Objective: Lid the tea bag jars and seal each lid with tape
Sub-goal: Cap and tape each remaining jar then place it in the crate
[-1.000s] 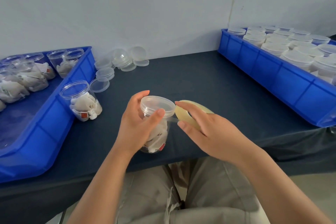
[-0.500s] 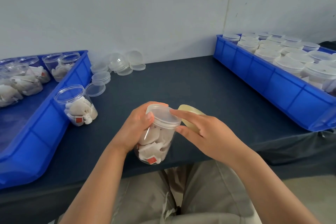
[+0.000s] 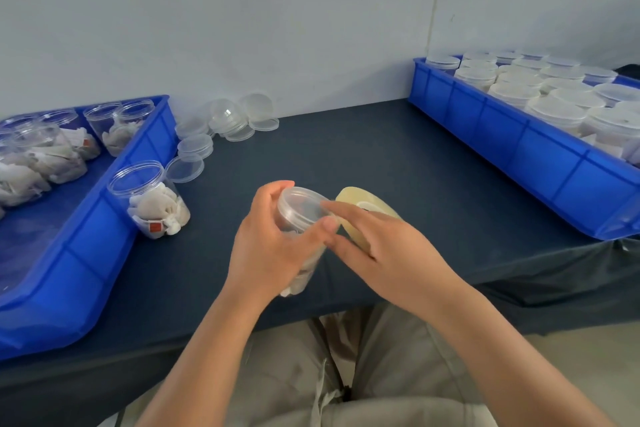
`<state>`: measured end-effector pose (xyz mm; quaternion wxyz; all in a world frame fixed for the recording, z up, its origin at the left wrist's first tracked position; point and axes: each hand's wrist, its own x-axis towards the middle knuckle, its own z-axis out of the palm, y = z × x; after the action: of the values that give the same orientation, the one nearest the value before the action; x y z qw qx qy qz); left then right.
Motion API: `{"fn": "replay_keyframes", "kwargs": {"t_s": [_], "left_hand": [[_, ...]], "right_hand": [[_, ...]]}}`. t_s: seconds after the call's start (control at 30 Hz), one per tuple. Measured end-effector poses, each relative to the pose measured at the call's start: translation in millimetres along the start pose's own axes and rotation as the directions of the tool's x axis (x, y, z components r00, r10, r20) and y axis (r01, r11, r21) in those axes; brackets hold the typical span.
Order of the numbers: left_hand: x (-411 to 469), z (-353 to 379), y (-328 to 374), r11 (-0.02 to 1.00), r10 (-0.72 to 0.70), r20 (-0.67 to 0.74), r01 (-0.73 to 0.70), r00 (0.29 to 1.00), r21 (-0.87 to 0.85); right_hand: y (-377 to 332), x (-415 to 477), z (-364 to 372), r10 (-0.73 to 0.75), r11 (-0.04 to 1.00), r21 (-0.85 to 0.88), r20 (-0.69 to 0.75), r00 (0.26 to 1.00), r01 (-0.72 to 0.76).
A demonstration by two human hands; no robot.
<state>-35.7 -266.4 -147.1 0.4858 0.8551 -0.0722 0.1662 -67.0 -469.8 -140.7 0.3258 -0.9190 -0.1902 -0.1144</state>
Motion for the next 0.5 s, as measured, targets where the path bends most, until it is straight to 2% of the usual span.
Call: {"fn": "replay_keyframes", "kwargs": {"t_s": [0.1, 0.17, 0.37, 0.5], "left_hand": [[4.3, -6.1, -5.6, 0.996, -0.033, -0.034, 0.029, 0.999, -0.090], [6.8, -11.8, -10.9, 0.989, -0.015, -0.021, 0.012, 1.000, -0.145], [11.2, -18.6, -35.5, 0.951, 0.056, 0.145, -0.008, 0.988, -0.310], [14.1, -11.5, -38.9, 0.921, 0.102, 0.311, 0.028, 0.945, -0.388]], "right_hand": [[7.8, -0.8, -4.1, 0.022, 0.994, 0.107, 0.116, 0.993, -0.035], [11.9, -1.3, -4.7, 0.037, 0.994, 0.095, 0.171, 0.985, -0.054], [16.1, 3.3, -16.2, 0.025, 1.000, -0.010, 0.182, 0.983, -0.023], [11.2, 5.0, -16.0, 0.019, 0.999, -0.048, 0.157, 0.987, -0.012]]}}
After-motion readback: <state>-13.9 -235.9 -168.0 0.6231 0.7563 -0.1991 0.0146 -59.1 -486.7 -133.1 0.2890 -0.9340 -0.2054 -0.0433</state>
